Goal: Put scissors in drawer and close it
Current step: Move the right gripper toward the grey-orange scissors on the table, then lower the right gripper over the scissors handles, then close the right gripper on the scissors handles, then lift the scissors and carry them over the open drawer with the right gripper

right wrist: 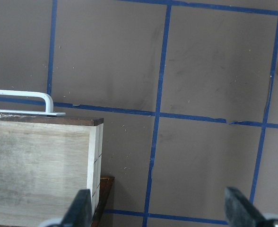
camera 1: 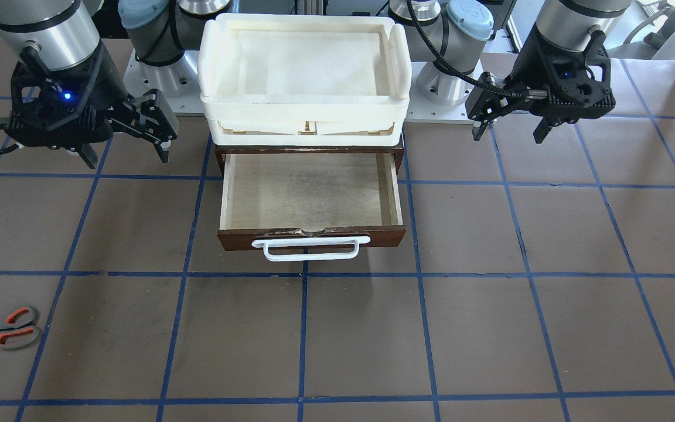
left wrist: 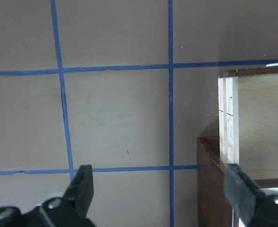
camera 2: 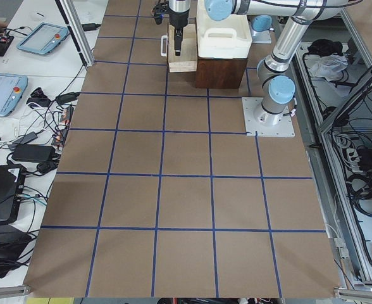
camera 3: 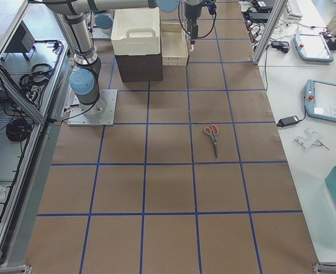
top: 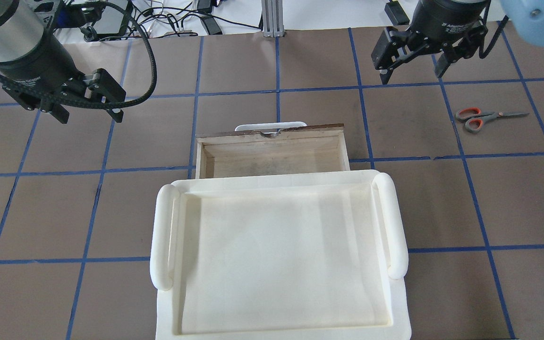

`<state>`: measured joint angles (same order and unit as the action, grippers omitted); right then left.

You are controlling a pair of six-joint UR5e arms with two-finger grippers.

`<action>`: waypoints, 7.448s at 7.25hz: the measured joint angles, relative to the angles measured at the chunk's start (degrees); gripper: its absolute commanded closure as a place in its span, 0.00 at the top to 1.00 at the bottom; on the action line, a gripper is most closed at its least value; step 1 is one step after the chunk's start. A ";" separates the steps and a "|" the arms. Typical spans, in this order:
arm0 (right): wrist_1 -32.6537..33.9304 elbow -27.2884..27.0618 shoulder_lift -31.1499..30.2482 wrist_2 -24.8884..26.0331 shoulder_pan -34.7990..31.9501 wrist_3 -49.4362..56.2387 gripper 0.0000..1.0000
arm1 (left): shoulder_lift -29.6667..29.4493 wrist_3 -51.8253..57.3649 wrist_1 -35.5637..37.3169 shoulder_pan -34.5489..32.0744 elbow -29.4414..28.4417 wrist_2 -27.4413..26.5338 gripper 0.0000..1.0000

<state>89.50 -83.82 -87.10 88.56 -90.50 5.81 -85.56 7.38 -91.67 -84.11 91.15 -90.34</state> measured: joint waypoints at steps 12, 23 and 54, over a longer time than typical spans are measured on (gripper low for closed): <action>0.01 -2.99 -2.06 0.06 0.17 0.66 1.00 | 0.07 0.32 -0.08 0.06 0.14 -0.44 1.00; 17.57 -11.23 13.40 0.38 29.36 82.77 1.00 | 0.22 0.63 0.00 0.00 0.52 -0.58 1.00; 6.88 -7.27 1.32 -3.23 1.07 92.79 0.04 | 0.18 0.96 0.71 0.09 0.52 -0.82 1.00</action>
<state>96.38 -91.09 -85.78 85.33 -89.43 98.60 -85.38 8.34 -90.97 -84.02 91.67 -91.16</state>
